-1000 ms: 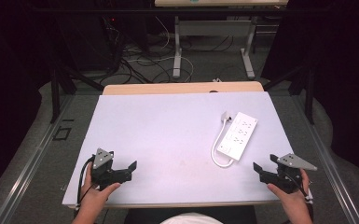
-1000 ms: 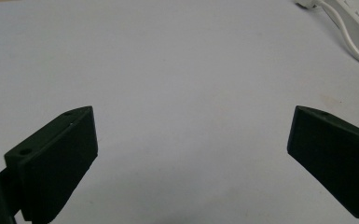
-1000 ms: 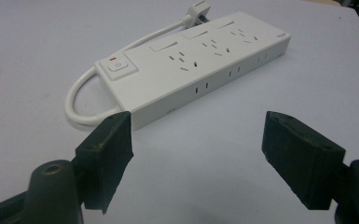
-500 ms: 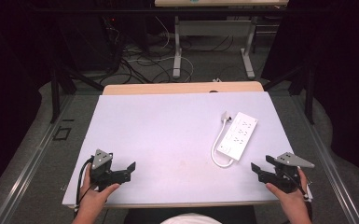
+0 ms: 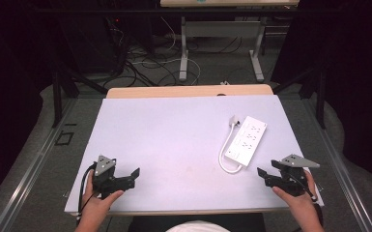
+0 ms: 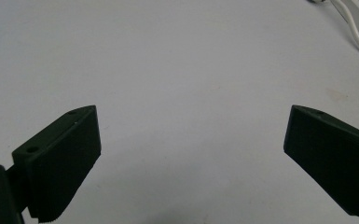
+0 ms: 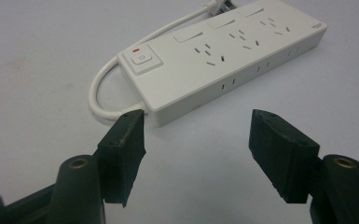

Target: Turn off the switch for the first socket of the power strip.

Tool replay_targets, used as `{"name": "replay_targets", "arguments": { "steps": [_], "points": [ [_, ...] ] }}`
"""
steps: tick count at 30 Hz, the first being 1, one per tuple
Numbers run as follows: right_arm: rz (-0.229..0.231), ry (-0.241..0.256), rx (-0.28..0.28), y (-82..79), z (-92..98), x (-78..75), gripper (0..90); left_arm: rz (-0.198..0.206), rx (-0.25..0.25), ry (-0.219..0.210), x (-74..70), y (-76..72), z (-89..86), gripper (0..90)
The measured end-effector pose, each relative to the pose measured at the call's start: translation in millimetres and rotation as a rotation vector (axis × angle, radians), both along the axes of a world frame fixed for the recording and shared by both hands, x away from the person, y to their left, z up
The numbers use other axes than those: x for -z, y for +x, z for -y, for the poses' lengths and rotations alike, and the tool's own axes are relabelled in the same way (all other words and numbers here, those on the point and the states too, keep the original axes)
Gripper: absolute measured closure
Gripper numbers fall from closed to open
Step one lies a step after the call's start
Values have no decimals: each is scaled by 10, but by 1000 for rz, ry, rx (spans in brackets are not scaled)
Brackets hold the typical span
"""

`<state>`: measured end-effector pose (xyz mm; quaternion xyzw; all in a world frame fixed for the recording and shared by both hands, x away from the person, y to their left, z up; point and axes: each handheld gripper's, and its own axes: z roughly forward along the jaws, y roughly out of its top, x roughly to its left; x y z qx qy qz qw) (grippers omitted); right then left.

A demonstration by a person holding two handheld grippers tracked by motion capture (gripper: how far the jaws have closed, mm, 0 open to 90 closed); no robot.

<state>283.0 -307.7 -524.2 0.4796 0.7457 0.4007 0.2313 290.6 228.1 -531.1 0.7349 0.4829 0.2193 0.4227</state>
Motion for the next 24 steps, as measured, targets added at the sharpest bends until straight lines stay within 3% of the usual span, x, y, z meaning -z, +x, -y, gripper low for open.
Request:
{"name": "replay_targets", "arguments": {
  "steps": [13,24],
  "points": [
    [-51,-55,-51,123,-24,-79,354,-5,-4,5,6,-2,-7,46],
    [-76,-58,-70,218,-35,-202,353,-8,-6,8,10,0,-9,50]
  ]
}}
